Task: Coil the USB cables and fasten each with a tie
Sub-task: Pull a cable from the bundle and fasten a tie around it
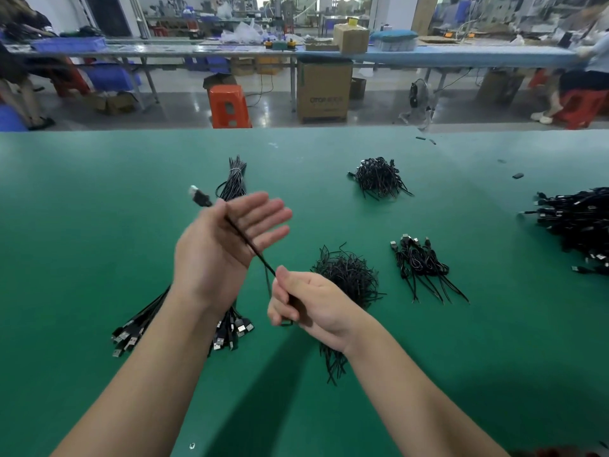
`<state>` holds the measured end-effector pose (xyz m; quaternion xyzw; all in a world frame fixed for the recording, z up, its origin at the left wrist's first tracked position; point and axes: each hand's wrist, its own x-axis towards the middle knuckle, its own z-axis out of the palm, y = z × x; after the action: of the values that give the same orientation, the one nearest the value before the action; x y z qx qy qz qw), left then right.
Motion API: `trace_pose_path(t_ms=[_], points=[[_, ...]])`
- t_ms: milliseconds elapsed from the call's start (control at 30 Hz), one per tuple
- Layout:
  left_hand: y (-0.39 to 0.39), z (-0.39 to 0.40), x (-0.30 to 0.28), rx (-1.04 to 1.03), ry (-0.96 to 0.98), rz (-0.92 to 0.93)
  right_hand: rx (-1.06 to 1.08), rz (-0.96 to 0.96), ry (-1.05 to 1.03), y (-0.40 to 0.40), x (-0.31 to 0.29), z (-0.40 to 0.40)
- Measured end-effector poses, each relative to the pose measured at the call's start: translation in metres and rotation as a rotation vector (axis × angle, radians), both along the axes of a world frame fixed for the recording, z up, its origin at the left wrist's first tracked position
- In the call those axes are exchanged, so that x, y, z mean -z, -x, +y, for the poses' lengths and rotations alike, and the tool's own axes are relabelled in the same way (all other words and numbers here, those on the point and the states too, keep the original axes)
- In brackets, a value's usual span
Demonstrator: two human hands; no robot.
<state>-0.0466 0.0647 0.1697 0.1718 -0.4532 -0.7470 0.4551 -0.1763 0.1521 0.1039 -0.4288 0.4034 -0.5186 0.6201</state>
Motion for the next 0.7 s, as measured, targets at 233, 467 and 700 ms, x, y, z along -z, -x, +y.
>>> trace_pose_path(t_ms=[233, 467, 700], points=[[-0.028, -0.008, -0.009, 0.72, -0.145, -0.003, 0.043, -0.399, -0.102, 0.001, 0.028, -0.003], [-0.031, 0.001, 0.032, 0.585, 0.143, -1.157, 0.132, -0.221, -0.121, 0.009, 0.024, -0.01], [-0.018, 0.0, 0.054, 0.127, 0.364, -1.045, 0.153, -0.26, -0.088, -0.005, 0.023, -0.008]])
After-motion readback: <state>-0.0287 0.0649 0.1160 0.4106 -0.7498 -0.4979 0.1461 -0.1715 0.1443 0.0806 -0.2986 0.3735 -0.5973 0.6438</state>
